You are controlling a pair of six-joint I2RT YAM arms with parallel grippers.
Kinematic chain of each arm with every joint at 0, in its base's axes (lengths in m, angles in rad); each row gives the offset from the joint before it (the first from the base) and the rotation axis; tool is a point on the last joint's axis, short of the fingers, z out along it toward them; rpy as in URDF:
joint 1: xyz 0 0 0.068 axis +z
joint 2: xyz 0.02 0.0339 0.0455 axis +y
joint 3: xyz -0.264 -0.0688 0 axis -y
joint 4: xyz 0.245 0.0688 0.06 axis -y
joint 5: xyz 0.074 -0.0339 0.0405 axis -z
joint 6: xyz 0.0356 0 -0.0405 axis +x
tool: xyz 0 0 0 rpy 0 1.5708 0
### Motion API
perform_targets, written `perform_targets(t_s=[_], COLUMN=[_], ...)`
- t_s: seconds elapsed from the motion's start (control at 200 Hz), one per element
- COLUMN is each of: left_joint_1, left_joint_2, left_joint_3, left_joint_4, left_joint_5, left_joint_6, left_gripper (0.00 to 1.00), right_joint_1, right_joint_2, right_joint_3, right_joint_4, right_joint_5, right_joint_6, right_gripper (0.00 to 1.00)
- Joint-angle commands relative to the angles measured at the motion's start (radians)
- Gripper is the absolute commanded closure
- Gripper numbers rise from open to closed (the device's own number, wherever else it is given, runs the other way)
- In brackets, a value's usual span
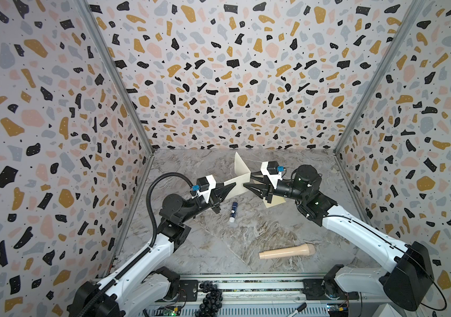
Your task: Place the letter into the envelope and seal it
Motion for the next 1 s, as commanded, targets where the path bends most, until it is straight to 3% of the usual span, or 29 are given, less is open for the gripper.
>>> perform_targets(t_s=[0.0, 0.3, 0.461, 0.651, 0.851, 0.996], left_joint_1=[0.002, -0.002, -0.002, -0.002, -0.001, -0.002], left_joint_2=[-0.010, -0.001, -0.016, -0.072, -0.102, -0.082], left_joint_3=[-0.006, -0.001, 0.039, 0.161, 0.191, 0.191], left_joint_4=[0.044, 0.013, -0.138, -0.555, -0.687, -0.706], left_joint_5=[0.025, 0.009, 0.002, -0.027, 0.027, 0.124], left_joint_6=[-0.003, 0.015, 0.119, 0.470, 0.602, 0.642], left_gripper=[1.00, 1.00, 0.69, 0.40, 0.20, 0.18], right_joint_1=[0.007, 0.009, 0.007, -0.006, -0.004, 0.006], right_joint_2=[-0.018, -0.037, -0.064, -0.072, -0.017, 0.017], right_joint_3=[0.014, -0.008, 0.003, 0.071, 0.154, 0.178], right_joint_4=[0.045, 0.029, -0.107, -0.426, -0.712, -0.770], right_joint_5=[-0.029, -0.058, -0.008, 0.080, 0.121, 0.131], right_joint_6=[-0.014, -0.068, -0.189, -0.406, -0.559, -0.599], right_gripper=[0.65, 0.93, 1.00, 1.00, 1.00, 1.00])
